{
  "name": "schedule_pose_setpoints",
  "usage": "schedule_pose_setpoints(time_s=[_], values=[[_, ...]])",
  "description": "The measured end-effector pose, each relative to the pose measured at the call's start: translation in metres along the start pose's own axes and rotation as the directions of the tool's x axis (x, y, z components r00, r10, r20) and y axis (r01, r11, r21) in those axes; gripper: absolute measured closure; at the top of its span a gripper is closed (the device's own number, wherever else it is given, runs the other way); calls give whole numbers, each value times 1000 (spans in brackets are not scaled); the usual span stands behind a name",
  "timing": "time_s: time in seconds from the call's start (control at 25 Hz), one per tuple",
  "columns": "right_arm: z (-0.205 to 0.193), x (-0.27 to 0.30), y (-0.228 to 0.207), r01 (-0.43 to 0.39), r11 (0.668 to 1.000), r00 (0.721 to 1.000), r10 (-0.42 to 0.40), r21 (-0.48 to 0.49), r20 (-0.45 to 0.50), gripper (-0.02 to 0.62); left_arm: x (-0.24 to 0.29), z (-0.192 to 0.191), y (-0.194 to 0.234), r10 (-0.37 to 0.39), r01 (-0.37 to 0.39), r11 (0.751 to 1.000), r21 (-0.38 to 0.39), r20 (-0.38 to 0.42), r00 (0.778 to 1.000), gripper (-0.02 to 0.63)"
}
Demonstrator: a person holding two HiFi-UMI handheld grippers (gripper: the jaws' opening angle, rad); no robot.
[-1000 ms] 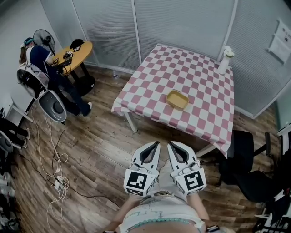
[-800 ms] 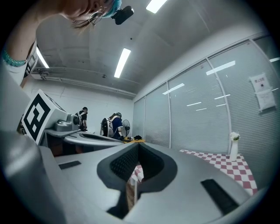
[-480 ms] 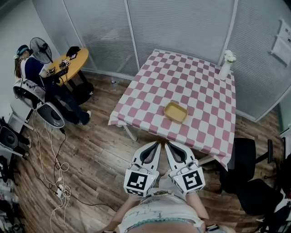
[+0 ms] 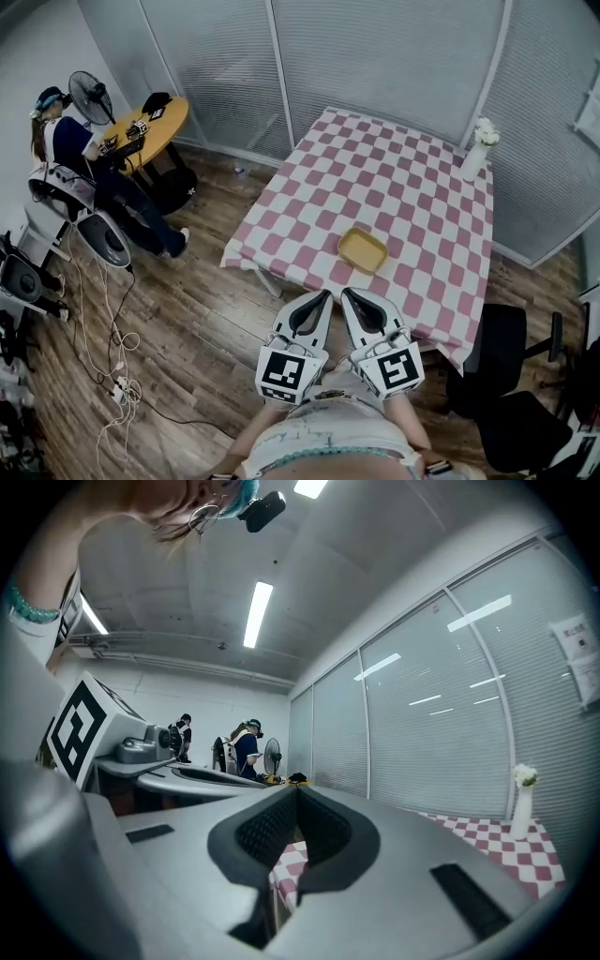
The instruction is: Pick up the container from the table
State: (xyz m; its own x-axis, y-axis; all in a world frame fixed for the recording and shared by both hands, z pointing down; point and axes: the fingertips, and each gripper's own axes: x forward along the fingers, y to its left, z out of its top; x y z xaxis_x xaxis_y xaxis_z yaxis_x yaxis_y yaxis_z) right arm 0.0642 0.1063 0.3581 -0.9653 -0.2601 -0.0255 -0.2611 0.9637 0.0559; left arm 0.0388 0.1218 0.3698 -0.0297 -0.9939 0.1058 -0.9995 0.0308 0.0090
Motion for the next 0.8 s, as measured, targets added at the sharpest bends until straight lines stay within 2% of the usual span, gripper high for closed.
schedule_pose_setpoints(time_s=[0.4,0.8], values=[[-8,4,-54,19,1000,1000,-19,1,11,601,52,-3,-5,6,-6,1000,1,-13,1000,589],[-30,-4,-95,85,996,996,-84,28,-25,601,87,-20,-21,-53,51,998,-21,-57,997,589]])
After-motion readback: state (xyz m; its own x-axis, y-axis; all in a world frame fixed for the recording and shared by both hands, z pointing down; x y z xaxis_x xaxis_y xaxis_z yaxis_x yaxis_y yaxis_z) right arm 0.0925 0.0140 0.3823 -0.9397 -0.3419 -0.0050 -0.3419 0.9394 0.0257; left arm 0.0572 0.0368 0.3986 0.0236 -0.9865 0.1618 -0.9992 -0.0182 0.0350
